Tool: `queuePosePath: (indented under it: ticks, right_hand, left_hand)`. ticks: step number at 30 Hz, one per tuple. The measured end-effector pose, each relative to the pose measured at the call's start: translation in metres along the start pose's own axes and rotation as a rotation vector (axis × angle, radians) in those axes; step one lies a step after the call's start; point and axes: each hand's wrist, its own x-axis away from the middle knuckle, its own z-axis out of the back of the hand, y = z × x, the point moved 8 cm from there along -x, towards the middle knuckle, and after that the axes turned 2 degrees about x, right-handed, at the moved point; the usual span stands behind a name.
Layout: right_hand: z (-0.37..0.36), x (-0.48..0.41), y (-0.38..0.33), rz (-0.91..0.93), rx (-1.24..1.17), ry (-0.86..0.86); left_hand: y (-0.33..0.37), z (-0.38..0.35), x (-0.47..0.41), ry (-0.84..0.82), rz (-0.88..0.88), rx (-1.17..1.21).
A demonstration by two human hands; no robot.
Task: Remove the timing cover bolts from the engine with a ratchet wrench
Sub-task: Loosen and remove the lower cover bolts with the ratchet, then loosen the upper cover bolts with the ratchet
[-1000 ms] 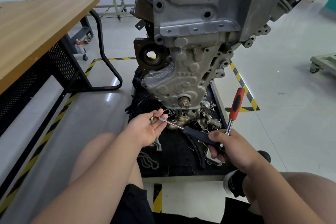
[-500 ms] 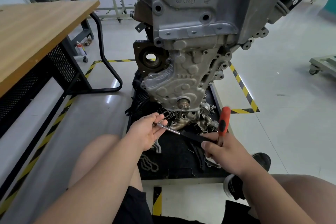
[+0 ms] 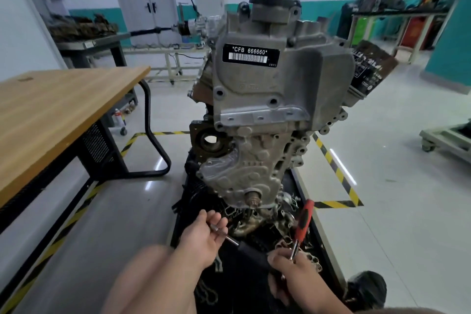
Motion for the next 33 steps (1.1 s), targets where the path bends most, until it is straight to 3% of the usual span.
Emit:
queuePosePath:
  ticks: [5,8,12,18,22,27,33]
  right_hand:
    - [-0.004,0.007,0.009,-0.104,-0.259,0.013]
    - [-0.003,0.016,-0.004,-0.056,-0.241,0.001]
    - [-0.005,0.036,-0.060,0.137,-0.143,-0.021]
    - [-0.011,0.087,-0.198,0.533,-0.190,0.098]
    - [0.007,0.115,-0.268,0.647,-0.172,0.290]
    - [0.013,0.136,-0.315,0.692,-0.149,0.431]
    - [0.001,0.145,-0.340,0.718,-0.097,0.473]
  left_hand:
    - [-0.001,0.000,0.006,-0.027,-0.046,-0.046]
    - [0.007,-0.004,0.017,-0.032,-0.080,-0.090]
    - [0.061,-0.039,0.057,-0.119,-0.228,-0.214]
    - [0.201,-0.140,0.159,-0.183,-0.734,-0.551]
    - [0.239,-0.196,0.197,-0.305,-0.770,-0.705]
    - [0.271,-0.234,0.229,-0.160,-1.104,-0.911]
    - [0.288,-0.262,0.245,-0.045,-1.332,-1.083]
